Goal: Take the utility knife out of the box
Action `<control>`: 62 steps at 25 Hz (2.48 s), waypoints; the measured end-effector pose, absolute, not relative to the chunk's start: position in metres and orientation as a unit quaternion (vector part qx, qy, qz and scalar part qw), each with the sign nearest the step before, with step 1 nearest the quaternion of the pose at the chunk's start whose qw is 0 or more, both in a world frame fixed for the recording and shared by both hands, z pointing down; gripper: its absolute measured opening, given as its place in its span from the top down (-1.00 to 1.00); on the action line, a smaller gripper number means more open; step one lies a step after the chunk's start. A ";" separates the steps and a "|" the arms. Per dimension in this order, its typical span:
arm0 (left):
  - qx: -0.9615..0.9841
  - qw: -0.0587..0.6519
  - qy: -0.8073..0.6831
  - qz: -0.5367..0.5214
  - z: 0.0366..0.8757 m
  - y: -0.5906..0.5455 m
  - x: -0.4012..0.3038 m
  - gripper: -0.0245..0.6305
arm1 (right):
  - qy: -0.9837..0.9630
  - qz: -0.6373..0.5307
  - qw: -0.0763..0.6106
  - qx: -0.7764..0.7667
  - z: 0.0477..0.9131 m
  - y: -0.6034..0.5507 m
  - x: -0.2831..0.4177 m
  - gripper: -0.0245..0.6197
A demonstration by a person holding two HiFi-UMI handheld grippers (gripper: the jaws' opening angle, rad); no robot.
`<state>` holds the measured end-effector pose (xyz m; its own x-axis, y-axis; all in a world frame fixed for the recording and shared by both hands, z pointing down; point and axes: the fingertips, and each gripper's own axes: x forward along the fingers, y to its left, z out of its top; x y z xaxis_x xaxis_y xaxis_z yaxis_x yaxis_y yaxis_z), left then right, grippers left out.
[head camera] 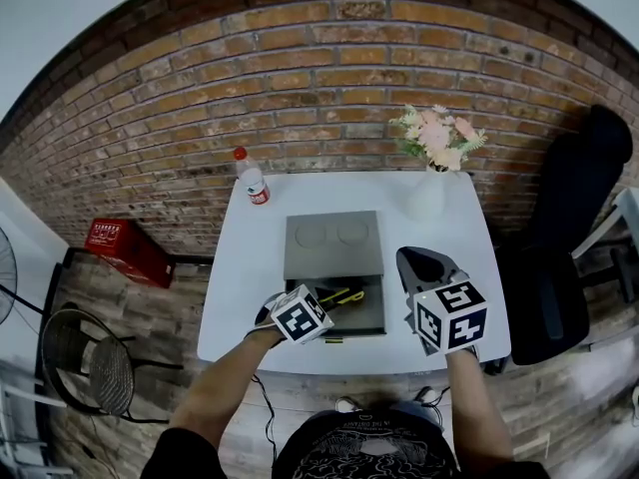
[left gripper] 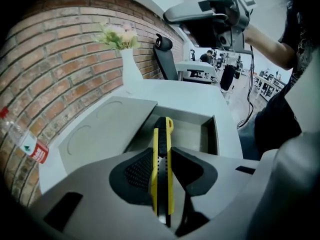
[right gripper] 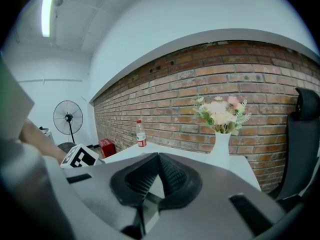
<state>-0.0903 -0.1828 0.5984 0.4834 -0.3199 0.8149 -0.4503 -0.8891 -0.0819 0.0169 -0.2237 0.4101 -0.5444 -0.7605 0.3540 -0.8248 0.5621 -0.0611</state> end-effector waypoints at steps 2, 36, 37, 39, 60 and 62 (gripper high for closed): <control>0.861 0.071 -0.234 0.445 0.590 -0.185 -0.092 0.53 | -0.873 0.110 0.145 0.453 0.410 -0.224 0.016 0.86; 0.865 0.063 -0.485 0.111 0.378 -0.227 -0.130 0.53 | -0.876 0.075 0.104 0.466 0.367 -0.226 0.026 0.86; 0.862 0.060 -0.492 0.107 0.374 -0.225 -0.132 0.53 | -0.876 0.074 0.103 0.466 0.365 -0.226 0.026 0.87; 0.855 0.051 -0.506 0.103 0.368 -0.222 -0.138 0.53 | -0.876 0.071 0.100 0.467 0.362 -0.226 0.027 0.86; 0.799 0.050 -0.597 0.057 0.354 -0.202 -0.182 0.53 | -0.868 0.043 0.076 0.488 0.347 -0.222 0.037 0.87; 0.799 0.051 -0.597 0.057 0.354 -0.203 -0.183 0.53 | -0.868 0.044 0.075 0.488 0.346 -0.223 0.038 0.87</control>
<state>-0.1826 -0.2026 0.3544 0.2808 -0.9477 0.1520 -0.9593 -0.2821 0.0131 0.0375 -0.2226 0.3463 -0.5120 -0.8413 0.1733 -0.8545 0.5194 -0.0026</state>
